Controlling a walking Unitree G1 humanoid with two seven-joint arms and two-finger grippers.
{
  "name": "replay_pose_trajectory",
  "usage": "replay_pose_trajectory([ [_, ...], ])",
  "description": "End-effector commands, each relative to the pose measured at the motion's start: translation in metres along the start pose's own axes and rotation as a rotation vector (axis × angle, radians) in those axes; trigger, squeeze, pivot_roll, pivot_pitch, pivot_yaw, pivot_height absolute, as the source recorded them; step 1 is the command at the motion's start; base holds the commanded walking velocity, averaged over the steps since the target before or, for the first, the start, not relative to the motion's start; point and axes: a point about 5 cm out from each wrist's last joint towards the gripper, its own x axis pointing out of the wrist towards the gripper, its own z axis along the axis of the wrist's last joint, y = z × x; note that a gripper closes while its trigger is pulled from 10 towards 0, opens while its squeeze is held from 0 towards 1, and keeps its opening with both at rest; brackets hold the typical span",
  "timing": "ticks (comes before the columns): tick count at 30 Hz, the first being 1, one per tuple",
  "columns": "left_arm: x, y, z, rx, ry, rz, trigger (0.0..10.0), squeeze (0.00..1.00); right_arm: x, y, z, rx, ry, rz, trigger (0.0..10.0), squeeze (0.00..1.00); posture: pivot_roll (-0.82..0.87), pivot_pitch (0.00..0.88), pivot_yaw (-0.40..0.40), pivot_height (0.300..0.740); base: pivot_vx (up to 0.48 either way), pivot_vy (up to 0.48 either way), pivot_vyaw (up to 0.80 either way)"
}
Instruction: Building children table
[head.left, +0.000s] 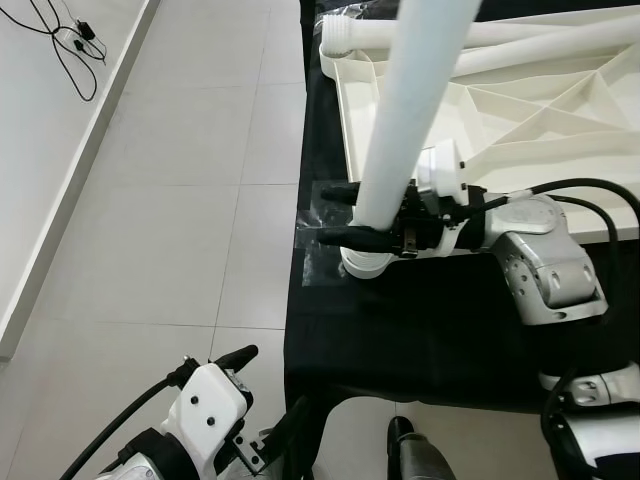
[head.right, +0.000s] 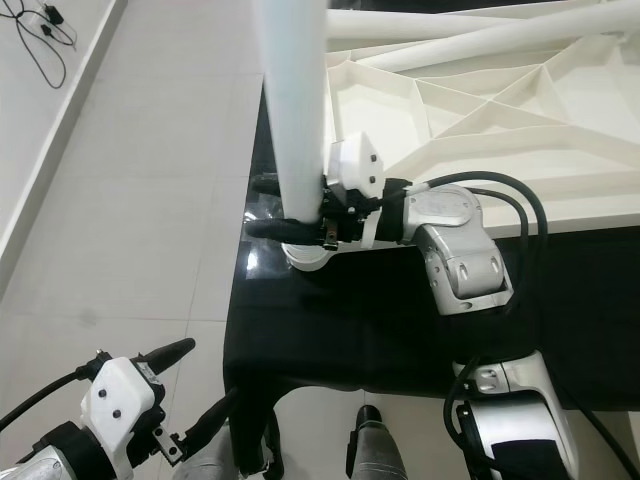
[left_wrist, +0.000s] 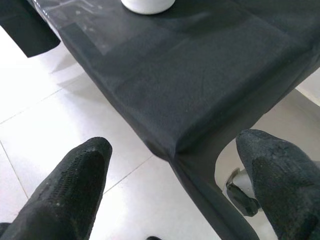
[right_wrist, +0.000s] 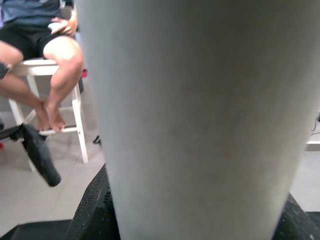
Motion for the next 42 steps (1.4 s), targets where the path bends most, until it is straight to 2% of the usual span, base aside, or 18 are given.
replay_pose_trajectory([
  [1,-0.001,-0.005,-0.003,-0.018,0.012,-0.007,10.0,0.00,0.007,0.015,-0.029,0.085,0.118,0.083,10.0,0.00,0.05,0.450,0.101,0.740,0.000,0.000,0.00],
  [14,0.001,-0.006,-0.003,-0.015,0.004,0.002,10.0,0.00,0.012,0.012,-0.026,-0.053,0.267,0.169,10.0,0.00,0.04,0.457,0.088,0.740,0.000,0.000,0.00],
  [17,0.001,-0.006,-0.003,-0.015,0.003,0.004,10.0,0.00,0.014,0.009,-0.024,-0.063,0.273,0.173,10.0,0.00,0.04,0.457,0.088,0.740,0.000,0.000,0.00],
  [21,0.001,-0.006,-0.004,-0.014,0.002,0.005,10.0,0.00,0.018,0.002,-0.018,-0.021,0.218,0.138,10.0,0.00,0.04,0.455,0.081,0.740,0.000,0.000,0.00],
  [24,0.002,-0.006,-0.004,-0.013,0.001,0.007,10.0,0.00,0.024,-0.017,-0.017,0.110,0.103,-0.070,10.0,0.00,0.03,0.456,0.079,0.740,0.000,0.000,0.00],
  [27,0.002,-0.006,-0.004,-0.012,0.001,0.008,10.0,0.00,0.023,-0.021,-0.020,0.138,0.094,-0.131,10.0,0.00,0.03,0.456,0.079,0.740,0.000,0.000,0.00],
  [29,0.002,-0.005,-0.004,-0.011,0.002,0.010,10.0,0.00,0.019,-0.025,-0.029,0.186,0.094,-0.270,10.0,0.00,0.03,0.458,0.080,0.740,0.000,0.000,0.00],
  [30,0.002,-0.005,-0.004,-0.011,0.002,0.010,10.0,0.00,0.019,-0.025,-0.029,0.186,0.094,-0.270,10.0,0.00,0.03,0.458,0.080,0.740,0.000,0.000,0.00],
  [32,0.002,-0.005,-0.004,-0.010,0.002,0.012,10.0,0.00,0.013,-0.024,-0.039,0.216,0.105,-0.378,10.0,0.00,0.03,0.456,0.080,0.740,0.000,0.000,0.00],
  [33,0.002,-0.005,-0.004,-0.010,0.002,0.012,10.0,0.00,0.013,-0.024,-0.039,0.216,0.105,-0.378,10.0,0.00,0.03,0.456,0.080,0.740,0.000,0.000,0.00],
  [35,0.002,-0.004,-0.005,-0.008,0.004,0.011,10.0,0.00,0.005,-0.015,-0.049,0.237,0.117,-0.541,10.0,0.00,0.02,0.455,0.080,0.740,0.000,0.000,0.00],
  [36,0.002,-0.004,-0.005,-0.008,0.004,0.011,10.0,0.00,0.005,-0.015,-0.049,0.237,0.117,-0.541,10.0,0.00,0.02,0.455,0.080,0.740,0.000,0.000,0.00],
  [38,0.002,-0.004,-0.005,-0.006,0.005,0.011,10.0,0.00,0.000,0.000,-0.057,0.238,0.155,-0.679,10.0,0.00,0.02,0.453,0.076,0.740,0.000,0.000,0.00],
  [39,0.002,-0.004,-0.006,-0.005,0.006,0.011,10.0,0.00,-0.002,0.016,-0.066,0.192,0.268,-0.801,10.0,0.00,0.02,0.453,0.073,0.740,0.000,0.000,0.00],
  [40,0.002,-0.004,-0.006,-0.005,0.006,0.011,10.0,0.00,-0.002,0.016,-0.066,0.192,0.268,-0.801,10.0,0.00,0.02,0.453,0.073,0.740,0.000,0.000,0.00],
  [41,0.002,-0.004,-0.006,-0.004,0.006,0.011,10.0,0.00,-0.004,0.027,-0.070,0.156,0.344,-0.890,10.0,0.00,0.02,0.452,0.071,0.740,0.000,0.000,0.00],
  [42,0.002,-0.004,-0.006,-0.003,0.007,0.010,10.0,0.00,-0.007,0.047,-0.074,0.169,0.428,-1.016,10.0,0.00,0.02,0.450,0.066,0.740,0.000,0.000,0.00],
])
